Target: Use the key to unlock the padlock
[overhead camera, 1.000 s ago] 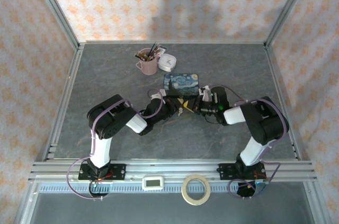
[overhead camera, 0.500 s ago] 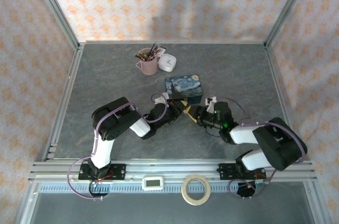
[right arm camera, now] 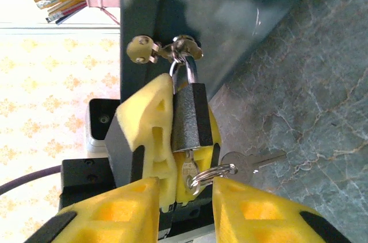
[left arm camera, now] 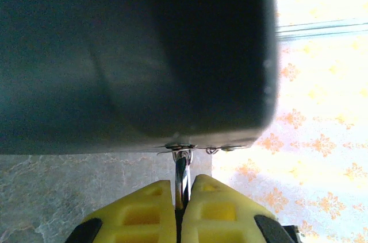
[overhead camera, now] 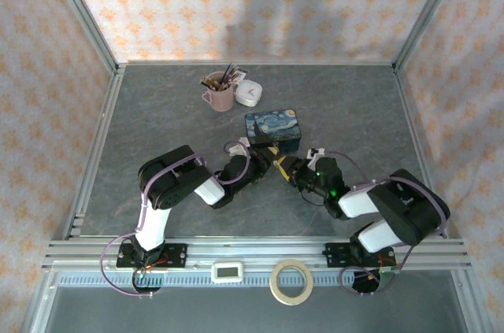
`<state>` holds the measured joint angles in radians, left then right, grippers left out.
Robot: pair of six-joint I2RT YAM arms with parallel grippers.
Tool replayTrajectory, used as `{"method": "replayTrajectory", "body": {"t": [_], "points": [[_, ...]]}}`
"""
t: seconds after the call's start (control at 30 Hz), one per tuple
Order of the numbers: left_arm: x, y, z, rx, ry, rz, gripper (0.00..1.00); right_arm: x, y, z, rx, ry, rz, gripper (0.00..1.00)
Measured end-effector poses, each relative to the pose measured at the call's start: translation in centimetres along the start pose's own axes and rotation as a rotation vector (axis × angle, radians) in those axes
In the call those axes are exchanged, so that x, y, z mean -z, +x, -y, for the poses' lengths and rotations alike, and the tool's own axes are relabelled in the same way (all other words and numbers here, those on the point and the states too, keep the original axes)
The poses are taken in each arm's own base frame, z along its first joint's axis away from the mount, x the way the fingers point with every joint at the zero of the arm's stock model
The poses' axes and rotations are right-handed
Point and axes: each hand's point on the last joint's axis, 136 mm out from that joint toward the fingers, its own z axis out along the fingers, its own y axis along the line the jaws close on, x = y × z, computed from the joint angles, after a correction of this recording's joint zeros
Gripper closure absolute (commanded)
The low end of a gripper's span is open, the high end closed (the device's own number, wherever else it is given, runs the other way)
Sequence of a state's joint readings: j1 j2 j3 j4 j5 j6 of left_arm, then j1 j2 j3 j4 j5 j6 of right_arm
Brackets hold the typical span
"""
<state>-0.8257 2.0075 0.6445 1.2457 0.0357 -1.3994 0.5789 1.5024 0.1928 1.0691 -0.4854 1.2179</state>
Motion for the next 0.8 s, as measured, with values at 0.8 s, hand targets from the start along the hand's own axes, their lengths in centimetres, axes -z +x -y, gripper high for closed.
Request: {"method": "replayTrajectory", "body": {"t": [0.8], "points": [[-0.1, -0.3, 0.6, 0.030, 0.023, 0.034, 0.63, -1.2, -0.7, -0.4, -0.016, -0.020, 0.055, 1.00]]}}
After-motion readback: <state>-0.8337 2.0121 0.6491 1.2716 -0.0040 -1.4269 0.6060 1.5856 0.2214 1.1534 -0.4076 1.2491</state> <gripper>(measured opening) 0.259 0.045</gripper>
